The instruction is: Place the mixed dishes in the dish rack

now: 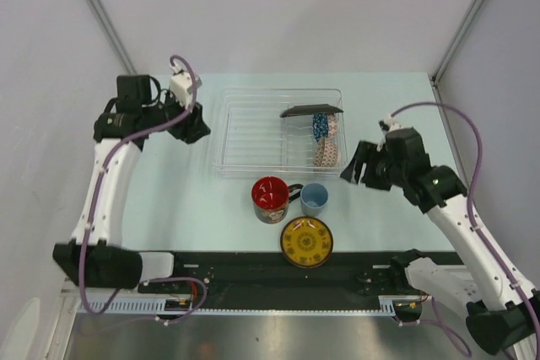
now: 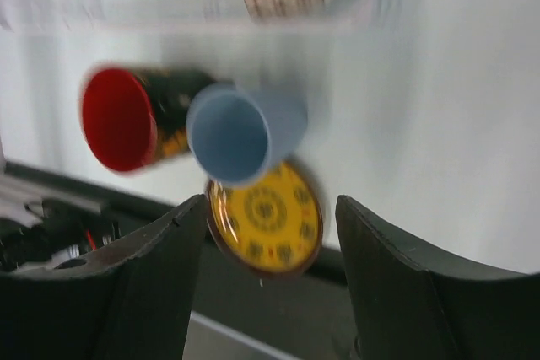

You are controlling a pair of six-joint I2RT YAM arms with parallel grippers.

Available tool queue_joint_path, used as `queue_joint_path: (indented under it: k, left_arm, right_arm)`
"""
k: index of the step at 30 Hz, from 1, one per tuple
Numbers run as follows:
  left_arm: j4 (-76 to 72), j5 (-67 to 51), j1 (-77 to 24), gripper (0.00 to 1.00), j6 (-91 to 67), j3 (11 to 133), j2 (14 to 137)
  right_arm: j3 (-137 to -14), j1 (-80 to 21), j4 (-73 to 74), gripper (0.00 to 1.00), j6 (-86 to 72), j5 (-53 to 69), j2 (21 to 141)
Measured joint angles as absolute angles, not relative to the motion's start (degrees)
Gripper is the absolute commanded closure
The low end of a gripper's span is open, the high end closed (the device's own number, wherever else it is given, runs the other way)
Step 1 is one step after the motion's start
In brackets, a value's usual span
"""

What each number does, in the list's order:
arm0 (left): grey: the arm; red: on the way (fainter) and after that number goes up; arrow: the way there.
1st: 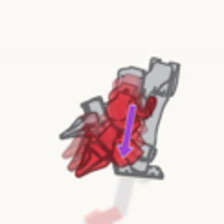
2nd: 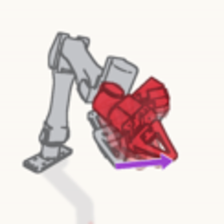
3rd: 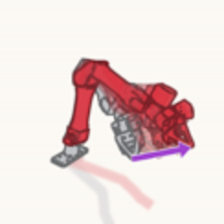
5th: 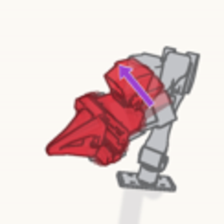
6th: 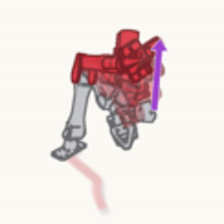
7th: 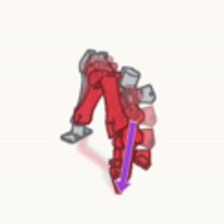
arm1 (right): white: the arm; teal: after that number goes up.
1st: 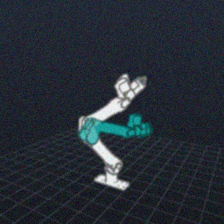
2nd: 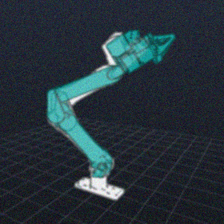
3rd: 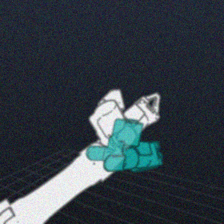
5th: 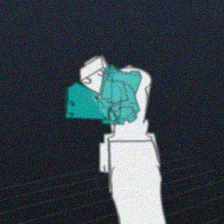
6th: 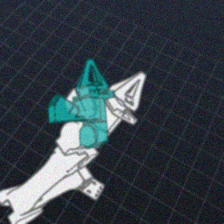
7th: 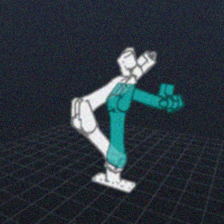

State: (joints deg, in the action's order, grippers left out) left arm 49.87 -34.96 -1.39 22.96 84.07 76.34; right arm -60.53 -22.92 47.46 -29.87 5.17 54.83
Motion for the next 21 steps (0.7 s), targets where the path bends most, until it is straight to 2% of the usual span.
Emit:
queue_joint_path:
  k: [5, 8, 14, 21]
  left_arm:
    - [56.2, -33.4, -14.5, 0.38, 30.7, 70.7, 60.2]
    - [59.1, -32.1, -22.5, 0.39, 32.2, 62.7, 55.9]
    - [58.4, -28.8, -32.1, 0.39, 32.6, 55.7, 57.0]
    - [54.3, -24.3, -40.2, 0.41, 33.1, 55.0, 62.7]
  right_arm:
    - [-44.2, -24.8, 49.8, 0.32, -33.2, 13.8, 47.7]
    - [-38.5, -26.5, 50.1, 0.32, -35.3, 17.5, 45.5]
    - [-33.0, -31.6, 45.4, 0.39, -38.2, 21.8, 47.3]
    - [-30.0, -34.0, 40.0, 0.45, -39.1, 23.1, 56.1]
